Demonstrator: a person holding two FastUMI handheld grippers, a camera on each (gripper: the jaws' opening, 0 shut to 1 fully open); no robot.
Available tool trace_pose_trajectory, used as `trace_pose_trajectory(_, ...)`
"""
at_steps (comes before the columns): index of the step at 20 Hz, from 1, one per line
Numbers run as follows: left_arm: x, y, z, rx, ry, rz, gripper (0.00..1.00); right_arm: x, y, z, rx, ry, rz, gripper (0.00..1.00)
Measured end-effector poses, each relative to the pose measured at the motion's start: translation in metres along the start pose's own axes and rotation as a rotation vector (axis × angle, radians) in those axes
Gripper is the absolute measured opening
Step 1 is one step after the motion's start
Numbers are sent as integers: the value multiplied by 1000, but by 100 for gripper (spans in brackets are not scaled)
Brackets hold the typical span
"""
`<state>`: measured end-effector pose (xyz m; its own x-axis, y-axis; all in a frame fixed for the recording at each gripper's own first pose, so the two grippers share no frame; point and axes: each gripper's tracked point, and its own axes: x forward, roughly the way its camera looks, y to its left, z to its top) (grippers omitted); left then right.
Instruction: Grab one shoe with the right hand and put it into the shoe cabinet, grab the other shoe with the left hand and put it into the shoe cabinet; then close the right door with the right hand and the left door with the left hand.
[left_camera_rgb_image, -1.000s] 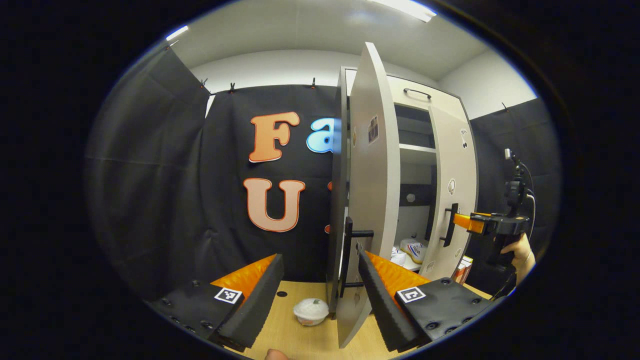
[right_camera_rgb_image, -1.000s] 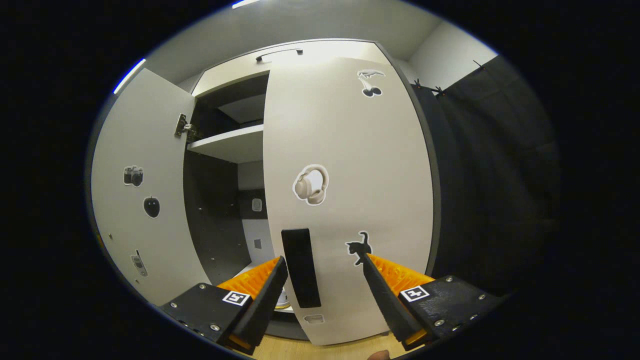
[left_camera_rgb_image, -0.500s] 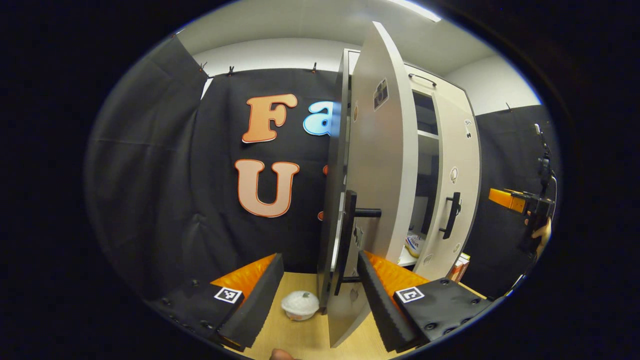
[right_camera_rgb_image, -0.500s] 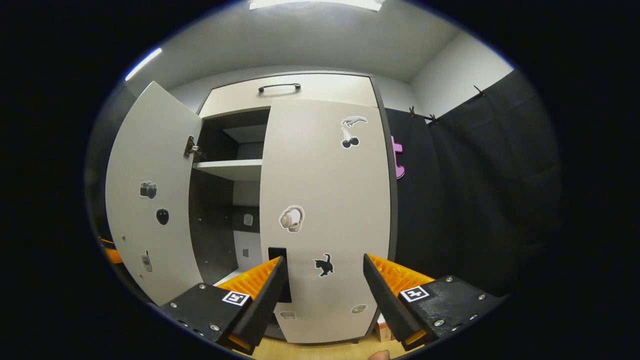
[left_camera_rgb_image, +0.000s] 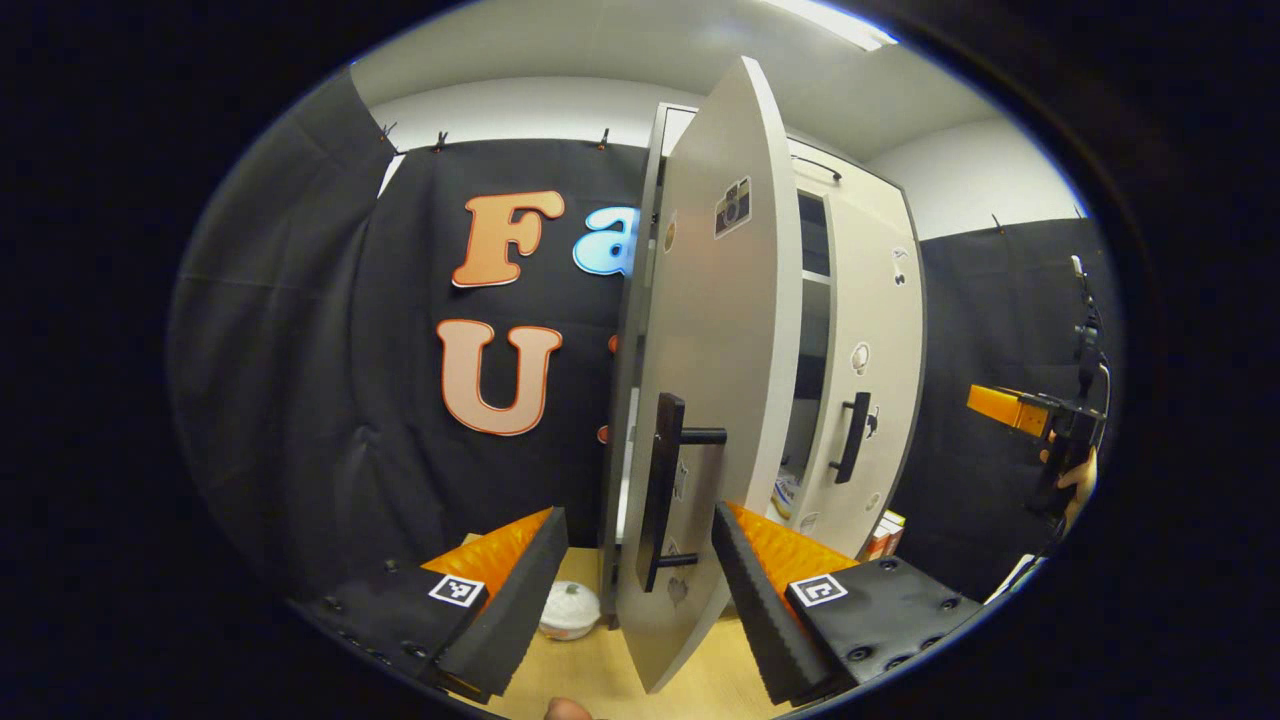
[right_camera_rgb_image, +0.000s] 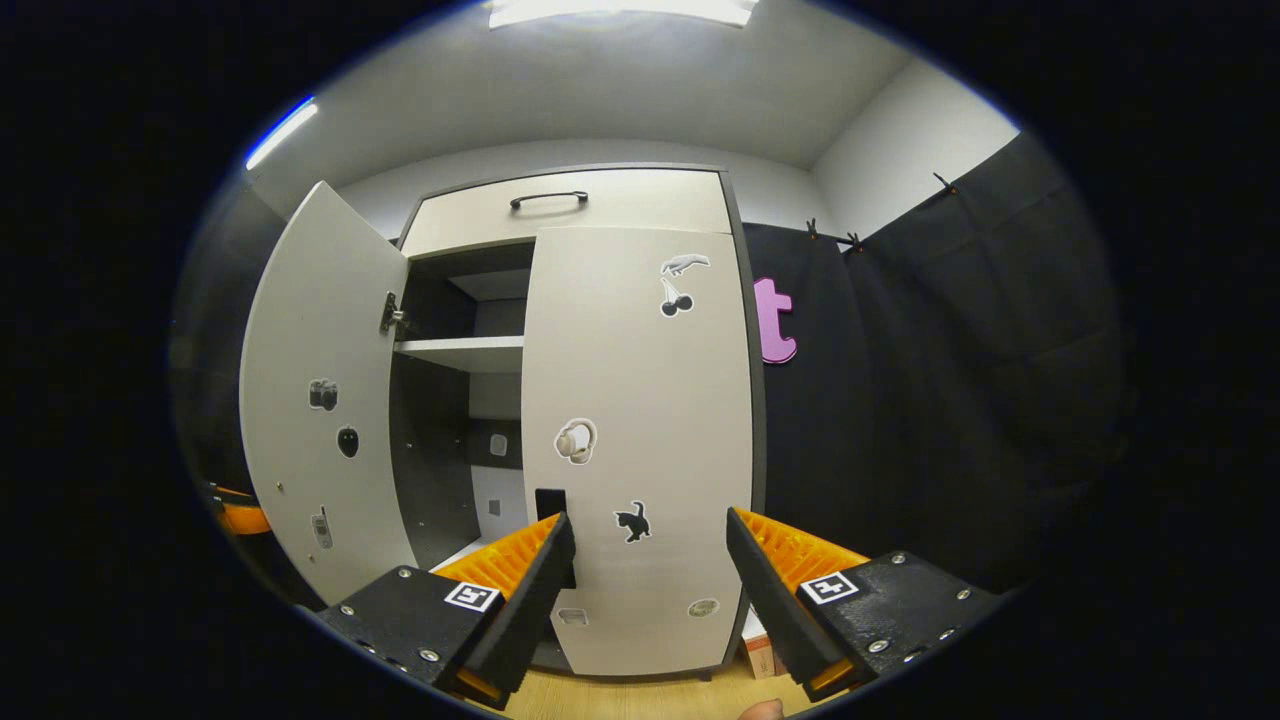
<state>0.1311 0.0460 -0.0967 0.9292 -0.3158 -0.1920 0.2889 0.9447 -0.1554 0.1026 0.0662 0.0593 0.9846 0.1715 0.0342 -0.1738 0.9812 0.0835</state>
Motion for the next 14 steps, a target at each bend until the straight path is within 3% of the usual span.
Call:
trace_pose_trajectory(1, 1, -4, 1, 5, 0, -6, 98, -3, -2, 1, 0, -1, -3, 94)
trace_pose_trajectory(5, 9, -28, -1, 34, 8, -43, 98, -14, -15, -2, -5, 7, -24, 94)
trace_pose_trajectory(7, 18, -40, -1, 31, 14, -71, 92, -18, -22, -4, -10, 13, -35, 94)
trace_pose_trajectory(8, 22, -45, -1, 30, 14, -84, 97, -18, -25, -6, -13, 16, -42, 94)
trace_pose_trajectory(10, 29, -60, -3, 27, 14, -110, 93, -21, -32, -8, -18, 23, -54, 94)
trace_pose_trajectory(14, 51, -78, -3, 18, 17, -147, 98, -24, -48, -12, -20, 32, -83, 94)
